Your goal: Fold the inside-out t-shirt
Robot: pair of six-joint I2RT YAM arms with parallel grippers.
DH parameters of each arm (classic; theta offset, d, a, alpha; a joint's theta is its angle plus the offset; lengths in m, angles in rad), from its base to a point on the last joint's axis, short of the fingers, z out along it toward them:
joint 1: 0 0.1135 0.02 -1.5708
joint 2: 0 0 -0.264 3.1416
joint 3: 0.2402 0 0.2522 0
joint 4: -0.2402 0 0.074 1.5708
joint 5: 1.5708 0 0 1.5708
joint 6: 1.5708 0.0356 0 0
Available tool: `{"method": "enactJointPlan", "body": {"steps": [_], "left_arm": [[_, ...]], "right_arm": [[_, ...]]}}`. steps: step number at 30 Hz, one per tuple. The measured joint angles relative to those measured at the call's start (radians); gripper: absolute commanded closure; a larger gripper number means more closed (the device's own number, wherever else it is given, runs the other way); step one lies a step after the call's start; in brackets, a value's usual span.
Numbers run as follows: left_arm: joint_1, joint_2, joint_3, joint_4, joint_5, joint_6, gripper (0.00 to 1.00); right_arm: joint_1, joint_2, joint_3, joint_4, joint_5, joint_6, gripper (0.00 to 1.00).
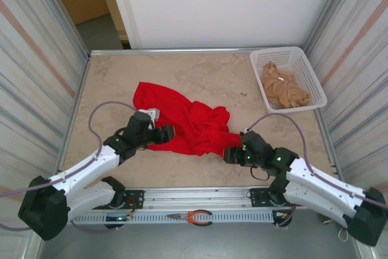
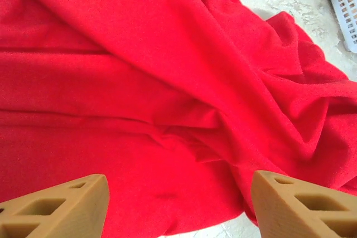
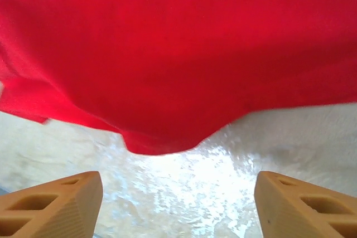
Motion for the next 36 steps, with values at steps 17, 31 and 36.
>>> {"method": "enactJointPlan", "body": {"steps": [17,31,36], "left_arm": [[0.469,-0.041,0.066,-0.265,0.093,-0.005,0.27],[0.579,0.335,0.185,-0.179,0.259,0.065,0.44],[0.512,0.416,0.209,-0.137,0.254,0.079,0.41]], "right_arm": [[0.005,0.270,0.161,0.076,0.161,-0.033,1.00],[-0.417,-0.117,0.232,-0.187,0.031,-0.197,1.00],[-0.446,-0.100,0.232,-0.198,-0.011,-0.227,1.00]]}}
